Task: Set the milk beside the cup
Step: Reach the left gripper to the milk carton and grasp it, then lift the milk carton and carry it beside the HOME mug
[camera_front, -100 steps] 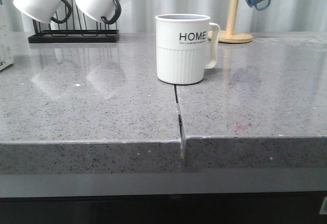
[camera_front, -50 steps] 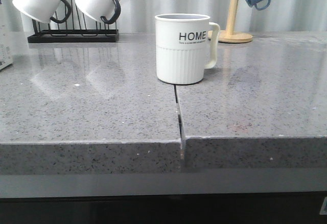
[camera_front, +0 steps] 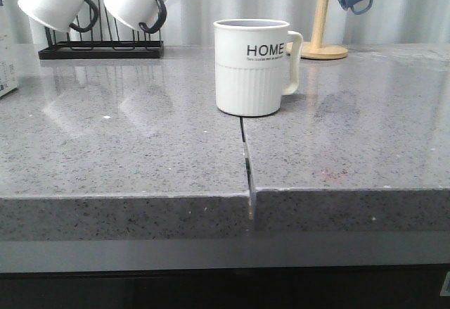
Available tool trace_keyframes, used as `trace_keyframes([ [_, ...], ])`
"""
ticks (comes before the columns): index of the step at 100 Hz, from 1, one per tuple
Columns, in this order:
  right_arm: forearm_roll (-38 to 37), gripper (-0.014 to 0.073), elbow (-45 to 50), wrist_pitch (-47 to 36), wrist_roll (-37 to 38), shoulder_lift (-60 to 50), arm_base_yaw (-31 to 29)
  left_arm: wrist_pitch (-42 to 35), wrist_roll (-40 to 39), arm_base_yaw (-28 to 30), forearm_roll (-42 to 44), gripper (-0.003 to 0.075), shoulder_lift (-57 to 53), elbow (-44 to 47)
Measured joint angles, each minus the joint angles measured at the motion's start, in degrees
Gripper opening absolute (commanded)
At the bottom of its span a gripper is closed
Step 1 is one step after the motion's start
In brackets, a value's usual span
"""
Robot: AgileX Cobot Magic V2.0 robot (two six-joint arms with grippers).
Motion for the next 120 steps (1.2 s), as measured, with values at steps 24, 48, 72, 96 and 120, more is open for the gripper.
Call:
trace_keyframes([
  [24, 0.0, -0.0059, 0.0, 0.0, 0.0, 0.0, 0.0, -1.8, 0.0, 0.0, 0.0, 0.0643, 11.7, -4.0],
  [48, 0.0, -0.0059, 0.0, 0.1, 0.0, 0.0, 0.0, -12.5, 0.0, 0.0, -0.2, 0.0639, 21.6, -5.4],
  [72, 0.0, -0.0059, 0.0, 0.1, 0.0, 0.0, 0.0, -18.9, 0.0, 0.0, -4.5, 0.0639, 32.4, -9.1],
  [96, 0.0, -0.0059, 0.0, 0.1, 0.0, 0.0, 0.0, -21.2, 0.0, 0.0, -5.2, 0.0639, 42.3, -15.6],
  [120, 0.0, -0.0059, 0.0, 0.1, 0.0, 0.0, 0.0, -23.4, 0.0, 0.0, -5.7, 0.0639, 50.8, -21.7],
])
